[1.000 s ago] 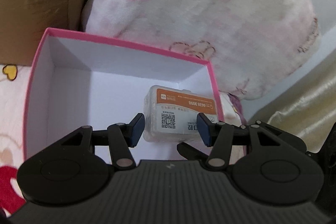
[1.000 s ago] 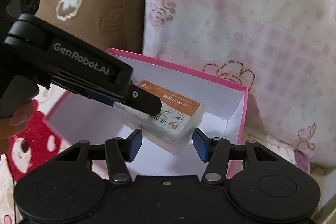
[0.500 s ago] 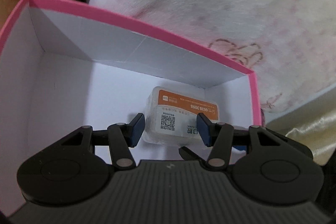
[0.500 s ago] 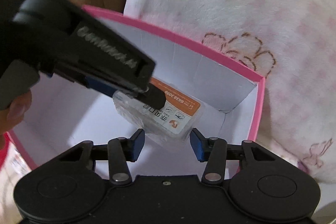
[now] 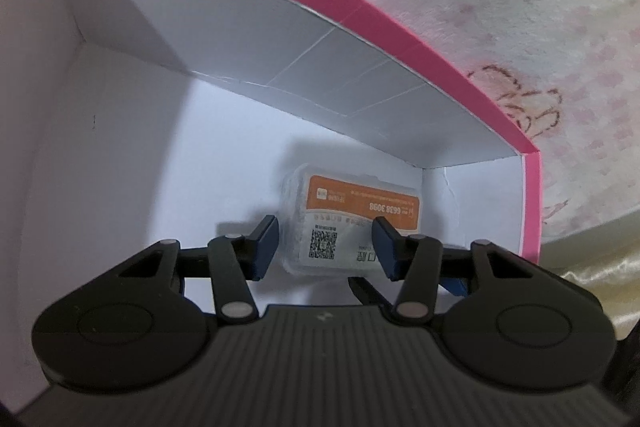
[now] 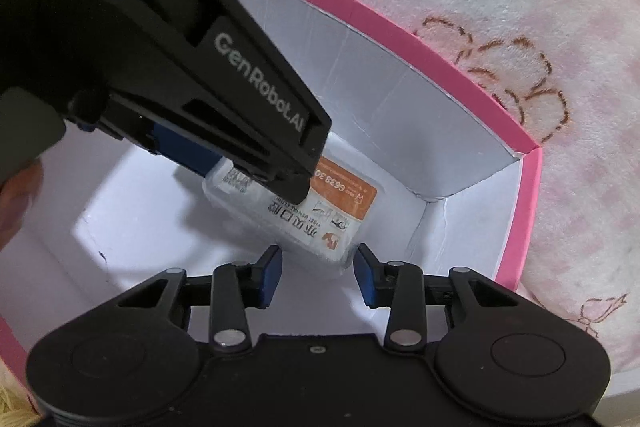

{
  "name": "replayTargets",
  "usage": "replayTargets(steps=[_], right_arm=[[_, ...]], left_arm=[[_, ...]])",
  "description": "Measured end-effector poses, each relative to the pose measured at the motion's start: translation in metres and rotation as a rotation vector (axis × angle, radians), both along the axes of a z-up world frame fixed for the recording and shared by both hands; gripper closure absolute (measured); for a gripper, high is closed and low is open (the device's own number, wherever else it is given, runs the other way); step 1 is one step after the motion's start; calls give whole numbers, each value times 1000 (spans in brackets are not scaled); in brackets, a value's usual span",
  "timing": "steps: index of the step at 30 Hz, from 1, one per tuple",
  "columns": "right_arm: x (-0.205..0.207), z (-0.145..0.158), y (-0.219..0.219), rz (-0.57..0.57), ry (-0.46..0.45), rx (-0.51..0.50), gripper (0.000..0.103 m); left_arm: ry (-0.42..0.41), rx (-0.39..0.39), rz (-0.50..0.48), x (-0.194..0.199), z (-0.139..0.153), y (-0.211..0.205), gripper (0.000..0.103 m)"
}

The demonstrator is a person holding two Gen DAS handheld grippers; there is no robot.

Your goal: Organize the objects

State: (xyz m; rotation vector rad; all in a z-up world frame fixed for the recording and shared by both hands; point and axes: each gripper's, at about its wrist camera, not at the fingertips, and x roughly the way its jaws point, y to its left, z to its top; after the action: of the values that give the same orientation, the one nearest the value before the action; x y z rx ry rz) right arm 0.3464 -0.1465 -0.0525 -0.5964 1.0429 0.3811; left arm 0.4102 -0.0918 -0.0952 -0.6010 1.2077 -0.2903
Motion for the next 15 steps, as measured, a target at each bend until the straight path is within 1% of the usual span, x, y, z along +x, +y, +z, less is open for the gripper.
replayTargets(steps=[6, 11, 12, 13, 15], right_arm=[[-7, 1, 9, -2, -11, -28, 59], [-15, 1, 23, 16, -25, -109, 59], [-18, 1, 26, 22, -29, -124, 58], [-20, 2, 29, 30, -35, -133, 56], [-27, 7, 35, 44, -73, -149, 55]], left_arm=[[11, 12, 17, 2, 3, -2, 56], [26, -6, 43, 3, 1, 3, 58], [29, -6, 47, 3, 1, 4, 62], [33, -10, 48, 2, 1, 6, 62], [46, -29, 50, 1, 0, 10, 65]])
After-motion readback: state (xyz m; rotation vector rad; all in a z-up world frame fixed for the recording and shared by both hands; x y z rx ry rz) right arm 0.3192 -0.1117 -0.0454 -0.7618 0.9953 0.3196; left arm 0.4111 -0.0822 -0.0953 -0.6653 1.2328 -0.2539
